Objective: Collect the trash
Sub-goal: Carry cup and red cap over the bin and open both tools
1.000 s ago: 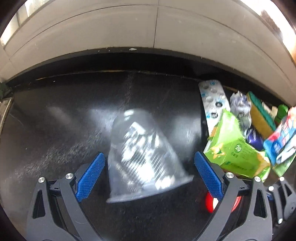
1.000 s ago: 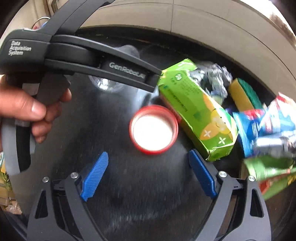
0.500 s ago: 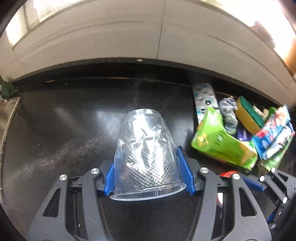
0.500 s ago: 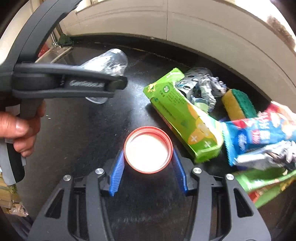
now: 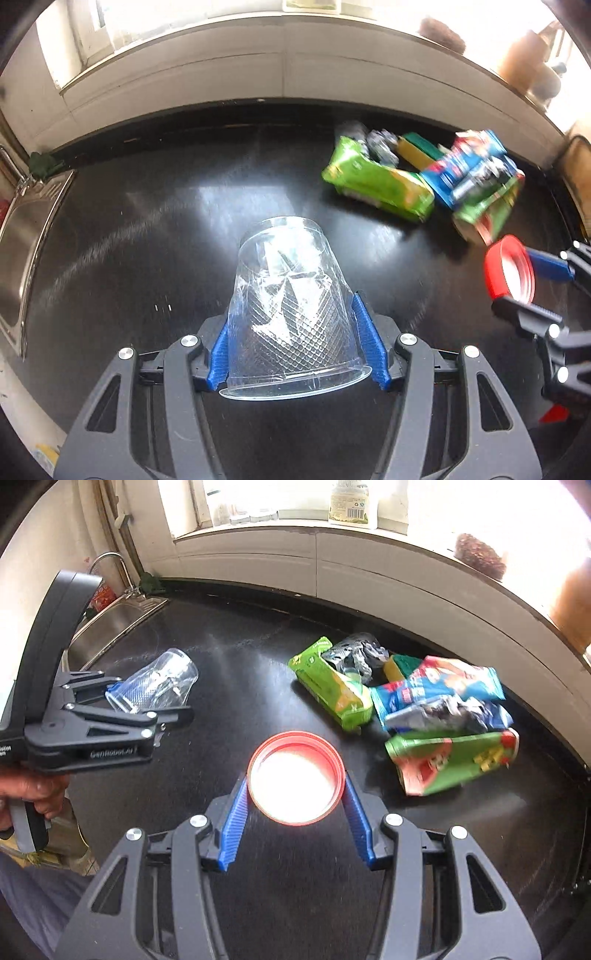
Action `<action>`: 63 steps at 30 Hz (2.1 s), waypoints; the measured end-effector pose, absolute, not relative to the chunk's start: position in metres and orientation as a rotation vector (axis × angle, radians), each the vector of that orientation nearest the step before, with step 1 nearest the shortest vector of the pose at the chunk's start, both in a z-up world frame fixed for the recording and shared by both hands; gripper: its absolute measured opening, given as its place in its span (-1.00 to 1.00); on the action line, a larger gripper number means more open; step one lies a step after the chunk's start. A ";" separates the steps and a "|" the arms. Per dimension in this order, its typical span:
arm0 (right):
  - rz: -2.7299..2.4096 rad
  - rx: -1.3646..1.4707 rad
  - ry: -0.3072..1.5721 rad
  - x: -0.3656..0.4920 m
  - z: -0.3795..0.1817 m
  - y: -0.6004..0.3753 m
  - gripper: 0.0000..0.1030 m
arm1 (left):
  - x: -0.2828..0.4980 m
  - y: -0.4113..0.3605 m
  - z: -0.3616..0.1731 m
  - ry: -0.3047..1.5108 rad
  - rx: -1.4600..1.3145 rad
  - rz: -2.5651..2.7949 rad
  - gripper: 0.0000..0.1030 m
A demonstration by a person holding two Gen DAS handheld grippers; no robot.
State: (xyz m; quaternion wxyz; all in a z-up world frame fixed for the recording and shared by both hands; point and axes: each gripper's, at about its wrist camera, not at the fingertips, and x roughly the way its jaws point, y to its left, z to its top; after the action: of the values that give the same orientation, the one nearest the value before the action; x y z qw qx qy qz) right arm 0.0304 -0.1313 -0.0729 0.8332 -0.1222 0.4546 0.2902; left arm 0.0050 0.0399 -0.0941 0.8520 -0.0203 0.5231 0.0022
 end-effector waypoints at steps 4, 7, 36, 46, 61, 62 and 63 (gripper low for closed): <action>0.619 -0.256 0.945 0.017 -0.067 -0.134 -0.04 | -0.011 0.033 -0.086 1.079 -0.029 -0.003 0.12; 0.629 -0.259 0.926 0.012 -0.062 -0.130 -0.04 | -0.018 0.034 -0.078 1.063 -0.025 0.005 0.12; 1.524 -0.622 1.033 -0.143 -0.077 0.231 -0.04 | -0.323 0.267 -0.115 0.971 -0.541 0.815 0.13; 1.641 -0.812 1.138 -0.215 -0.144 0.357 -0.04 | -0.393 0.318 -0.178 0.886 -0.722 0.924 0.14; 1.635 -0.871 1.113 -0.235 -0.169 0.402 0.43 | -0.408 0.353 -0.229 0.907 -0.792 0.923 0.57; 1.632 -0.866 1.108 -0.234 -0.166 0.399 0.43 | -0.408 0.352 -0.227 0.906 -0.785 0.923 0.57; 1.626 -0.852 1.103 -0.230 -0.160 0.393 0.45 | -0.408 0.352 -0.225 0.907 -0.779 0.924 0.58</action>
State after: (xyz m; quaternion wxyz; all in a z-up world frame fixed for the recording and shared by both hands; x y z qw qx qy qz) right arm -0.2301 0.3933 -0.1600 0.4795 -0.3491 0.4518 0.6663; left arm -0.4078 0.3518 -0.2248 0.7279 -0.3536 0.4116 0.4191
